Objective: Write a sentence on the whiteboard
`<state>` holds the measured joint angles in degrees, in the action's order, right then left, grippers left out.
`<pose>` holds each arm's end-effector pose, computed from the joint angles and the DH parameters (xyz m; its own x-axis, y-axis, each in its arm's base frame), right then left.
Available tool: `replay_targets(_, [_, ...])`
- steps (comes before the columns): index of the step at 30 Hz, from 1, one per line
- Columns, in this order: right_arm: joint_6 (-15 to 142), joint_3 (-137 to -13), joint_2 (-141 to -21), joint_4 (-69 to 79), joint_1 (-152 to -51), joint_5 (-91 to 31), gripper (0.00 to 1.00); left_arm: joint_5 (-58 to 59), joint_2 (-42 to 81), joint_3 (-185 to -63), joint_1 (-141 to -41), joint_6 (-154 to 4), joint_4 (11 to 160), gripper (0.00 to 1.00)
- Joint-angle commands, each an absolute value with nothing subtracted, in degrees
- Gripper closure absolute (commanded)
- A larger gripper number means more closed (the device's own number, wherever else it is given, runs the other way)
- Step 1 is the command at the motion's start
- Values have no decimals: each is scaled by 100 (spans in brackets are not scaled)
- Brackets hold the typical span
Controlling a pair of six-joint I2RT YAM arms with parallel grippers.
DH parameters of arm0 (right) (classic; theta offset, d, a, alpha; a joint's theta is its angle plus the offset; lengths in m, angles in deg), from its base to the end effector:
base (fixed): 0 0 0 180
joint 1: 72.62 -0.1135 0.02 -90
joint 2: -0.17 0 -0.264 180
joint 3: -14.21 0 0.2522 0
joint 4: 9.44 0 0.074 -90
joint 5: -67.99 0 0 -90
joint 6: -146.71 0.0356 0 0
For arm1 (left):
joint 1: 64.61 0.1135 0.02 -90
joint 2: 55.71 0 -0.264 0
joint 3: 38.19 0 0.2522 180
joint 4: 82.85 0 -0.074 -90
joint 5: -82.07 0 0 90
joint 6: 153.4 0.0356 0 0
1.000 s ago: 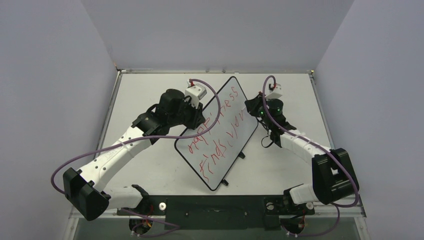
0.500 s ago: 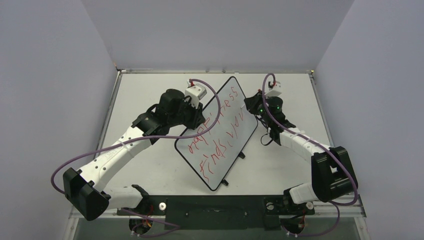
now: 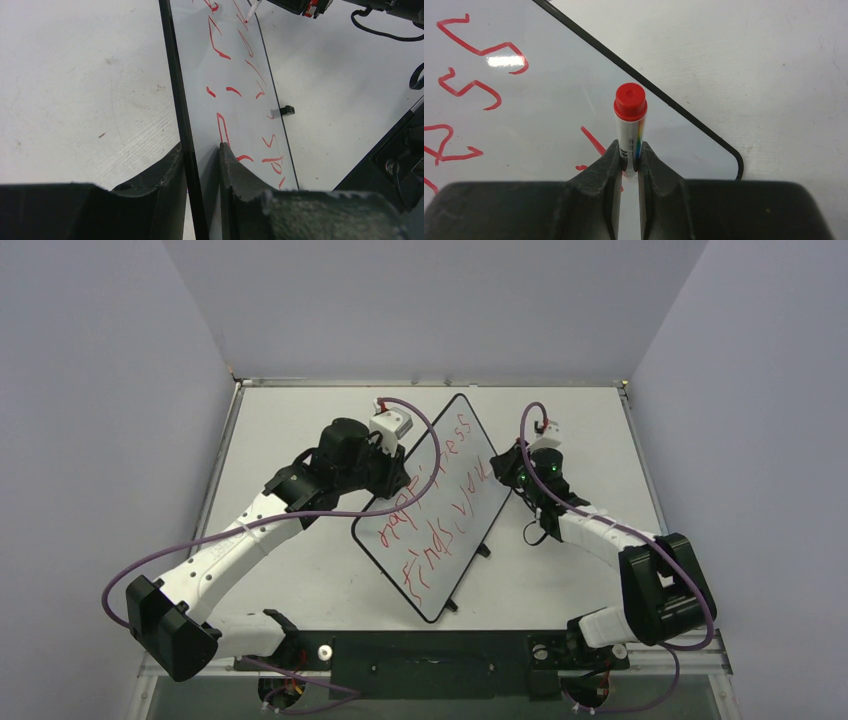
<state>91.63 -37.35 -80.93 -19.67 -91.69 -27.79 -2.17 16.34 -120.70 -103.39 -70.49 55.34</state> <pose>0.2841 0.1020 0.2138 -0.4938 0.4319 -0.7548 -0.1613 0.8074 0.5675 0.2161 -0.1782 0.3535 -0.4876 0.2343 -0.8410 0.6346 0.7566 -0.1572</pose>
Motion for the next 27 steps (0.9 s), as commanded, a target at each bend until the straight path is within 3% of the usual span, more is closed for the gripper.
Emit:
replay_targets(1, [9112, -3604, -7958, -2146, -9150, -2790, 100, -564, 1431, -12073, -10341, -6368, 5609, 100])
replay_targets(18, [8820, -3785, -7618, -1505, -8908, -2586, 100, -567, 1415, -12060, -10345, -6373, 5600, 100])
replay_targets(27, [8641, -3879, -6437, -585, -9177, -2070, 100, -558, 1414, -12061, -10346, -6371, 5601, 100])
